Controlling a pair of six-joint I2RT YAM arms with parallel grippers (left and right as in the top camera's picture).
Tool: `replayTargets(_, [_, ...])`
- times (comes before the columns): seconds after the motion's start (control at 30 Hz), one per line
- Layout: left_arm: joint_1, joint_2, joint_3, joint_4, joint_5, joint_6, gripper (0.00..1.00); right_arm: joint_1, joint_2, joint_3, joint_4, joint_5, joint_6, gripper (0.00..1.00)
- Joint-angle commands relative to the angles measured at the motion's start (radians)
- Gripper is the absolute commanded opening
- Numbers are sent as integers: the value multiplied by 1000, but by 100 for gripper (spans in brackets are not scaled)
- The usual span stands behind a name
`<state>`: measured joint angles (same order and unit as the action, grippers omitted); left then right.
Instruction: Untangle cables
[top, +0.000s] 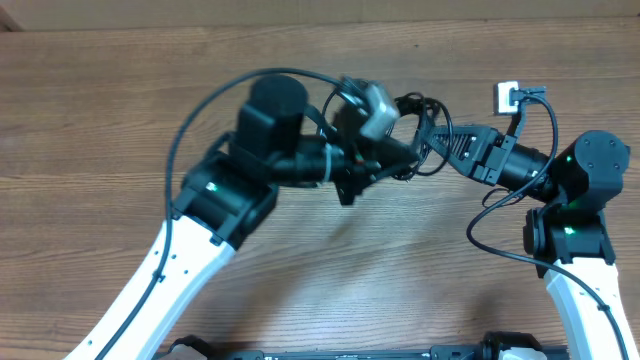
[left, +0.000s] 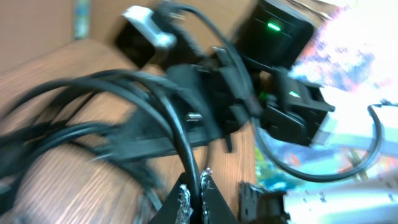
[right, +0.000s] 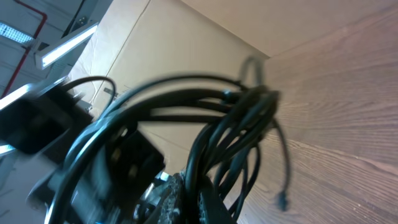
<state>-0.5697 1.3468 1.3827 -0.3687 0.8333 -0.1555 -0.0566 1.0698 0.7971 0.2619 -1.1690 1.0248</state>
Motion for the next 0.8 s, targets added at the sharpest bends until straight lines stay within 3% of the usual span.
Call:
replayTargets(0.0, [153,-8,22,10,-27,-249,4,-48,-2,2,-16,-65,-14,4])
replayTargets(0.07, [224,-8,22,10,7,-320,4,-68,-2,2,-35,-82,-34,4])
replayTargets(0.27, [393,-8,22,-44,55,-340,4,-149,-2,2,-51,-184,-54,4])
replayTargets(0.63, [480,-8,22,-100,46,-317,4,-260,-2,2,-51,-314,-84,4])
replayTargets(0.77, [569,-8,22,-159,47,-317,4,-327,-2,2,-51,-361,-83,4])
